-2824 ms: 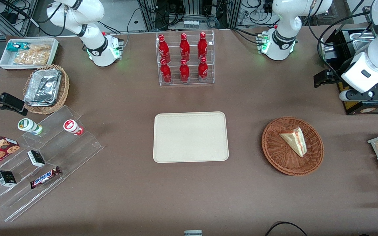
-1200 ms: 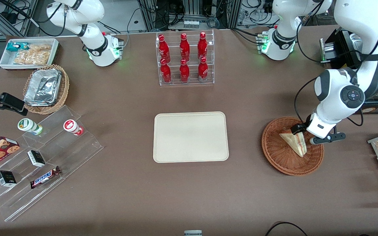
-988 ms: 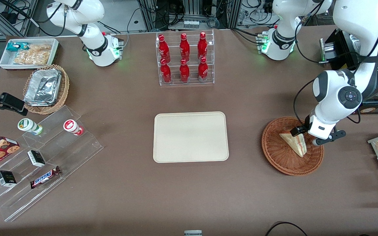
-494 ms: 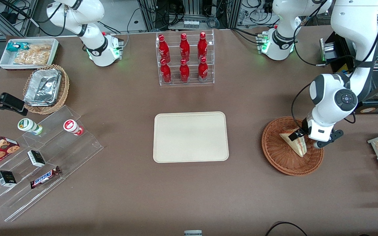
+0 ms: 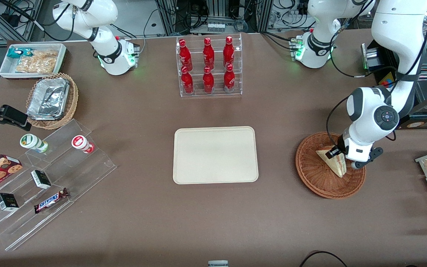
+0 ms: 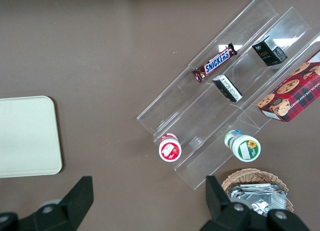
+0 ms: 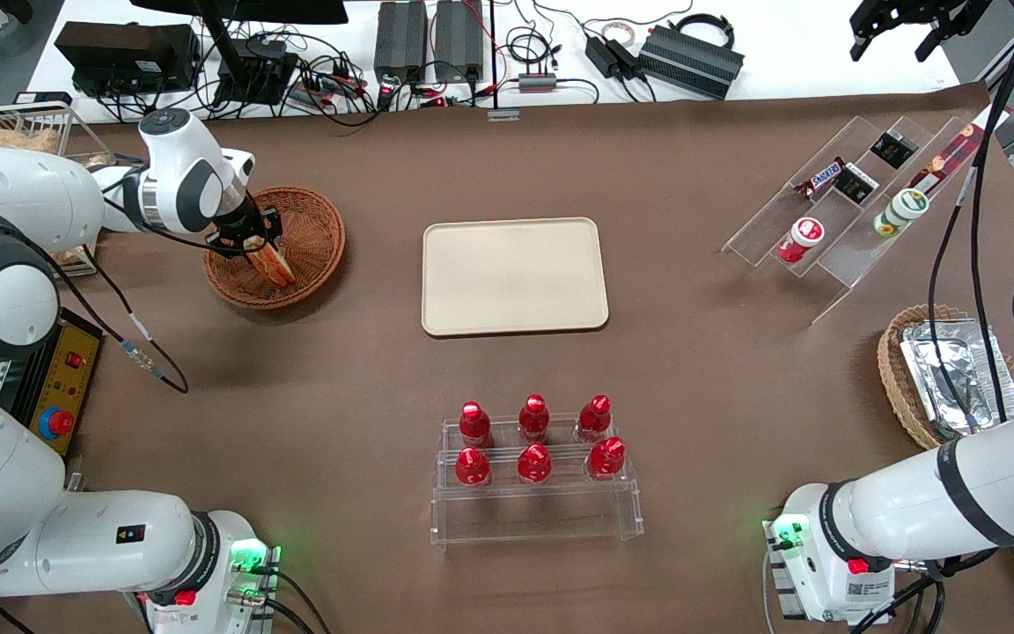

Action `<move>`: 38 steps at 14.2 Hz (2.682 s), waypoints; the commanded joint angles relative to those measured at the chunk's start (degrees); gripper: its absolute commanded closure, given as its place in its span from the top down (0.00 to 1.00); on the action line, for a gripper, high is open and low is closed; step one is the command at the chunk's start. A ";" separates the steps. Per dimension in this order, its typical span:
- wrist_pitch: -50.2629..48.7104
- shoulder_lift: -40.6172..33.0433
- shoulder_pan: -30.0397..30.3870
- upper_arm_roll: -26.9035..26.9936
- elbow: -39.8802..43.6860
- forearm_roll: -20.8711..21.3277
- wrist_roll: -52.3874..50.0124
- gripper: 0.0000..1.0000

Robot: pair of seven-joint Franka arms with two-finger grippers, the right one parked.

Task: Place sandwich from basket to tray
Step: 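Lower the left gripper and close it on the wrapped sandwich, then lift the sandwich and carry it with the left gripper over the cream tray, then lower the sandwich onto the tray and open the left gripper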

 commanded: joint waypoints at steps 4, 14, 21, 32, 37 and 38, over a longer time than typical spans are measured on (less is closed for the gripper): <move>-19.82 1.01 -3.42 -2.45 15.49 -0.08 4.39 0.06; -20.36 11.27 -24.43 -3.15 28.77 -2.19 4.32 0.06; -19.83 24.46 -33.57 -5.62 43.45 -1.92 -5.16 0.00; -22.20 29.84 -36.22 -5.62 50.14 -1.05 -14.05 1.00; -30.60 23.09 -33.42 -4.57 49.53 -0.78 -13.17 1.00; -34.29 21.59 -32.45 -4.56 49.62 -0.78 -13.26 1.00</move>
